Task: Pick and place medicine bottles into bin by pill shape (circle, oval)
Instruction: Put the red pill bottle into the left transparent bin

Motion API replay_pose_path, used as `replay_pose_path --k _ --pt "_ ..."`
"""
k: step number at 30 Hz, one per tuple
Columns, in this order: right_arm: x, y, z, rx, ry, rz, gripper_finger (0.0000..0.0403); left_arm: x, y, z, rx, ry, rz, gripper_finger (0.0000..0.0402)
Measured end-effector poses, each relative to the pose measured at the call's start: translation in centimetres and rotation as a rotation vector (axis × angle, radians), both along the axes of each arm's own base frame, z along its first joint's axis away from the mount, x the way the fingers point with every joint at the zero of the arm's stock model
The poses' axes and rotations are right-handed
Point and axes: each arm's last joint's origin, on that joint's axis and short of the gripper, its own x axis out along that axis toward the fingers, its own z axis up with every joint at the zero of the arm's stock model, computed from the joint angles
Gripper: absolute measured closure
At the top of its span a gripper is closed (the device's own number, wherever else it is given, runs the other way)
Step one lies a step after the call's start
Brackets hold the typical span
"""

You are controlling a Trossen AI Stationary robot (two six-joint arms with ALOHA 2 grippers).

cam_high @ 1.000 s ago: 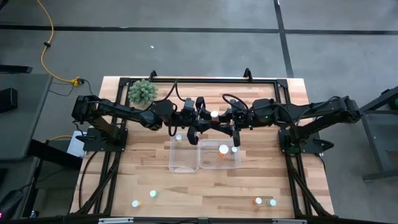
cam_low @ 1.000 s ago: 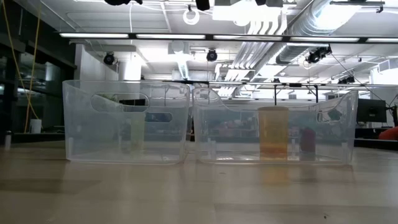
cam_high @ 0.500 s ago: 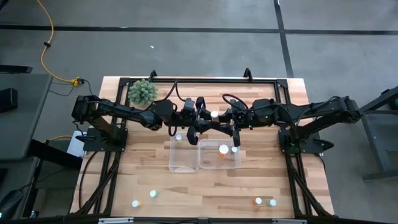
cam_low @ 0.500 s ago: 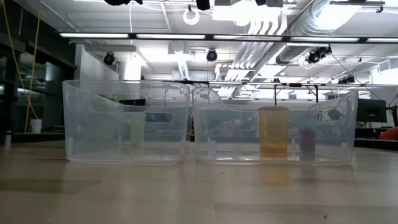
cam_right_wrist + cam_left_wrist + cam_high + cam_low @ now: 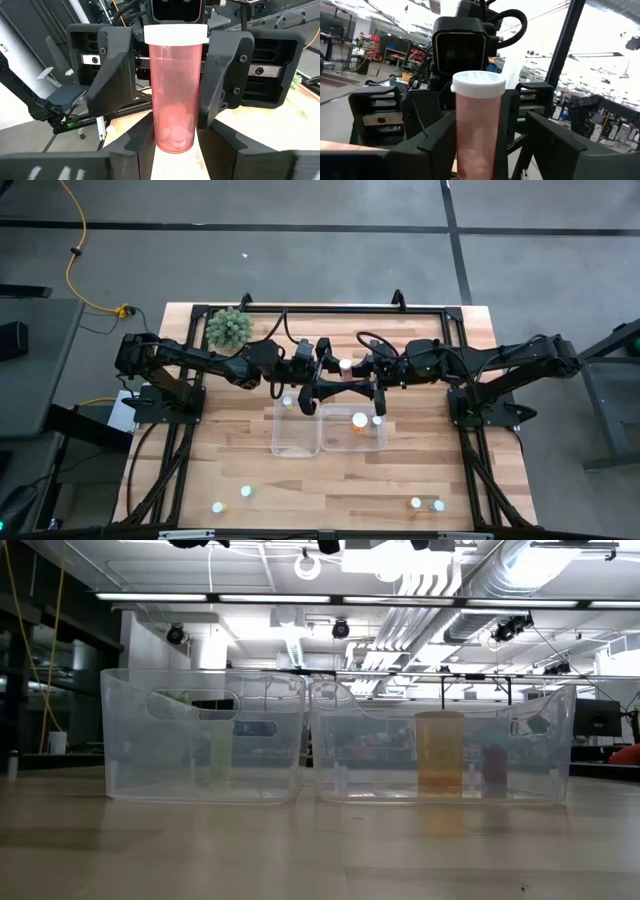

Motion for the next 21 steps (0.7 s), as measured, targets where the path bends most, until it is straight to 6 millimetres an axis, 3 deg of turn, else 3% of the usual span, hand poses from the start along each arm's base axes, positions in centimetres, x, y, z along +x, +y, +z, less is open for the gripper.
replay_pose_path --k 21 --pt "0.0 0.0 0.2 -0.004 -0.020 0.001 0.0273 -0.5 1.3 0.3 0.021 0.023 -0.009 0.0176"
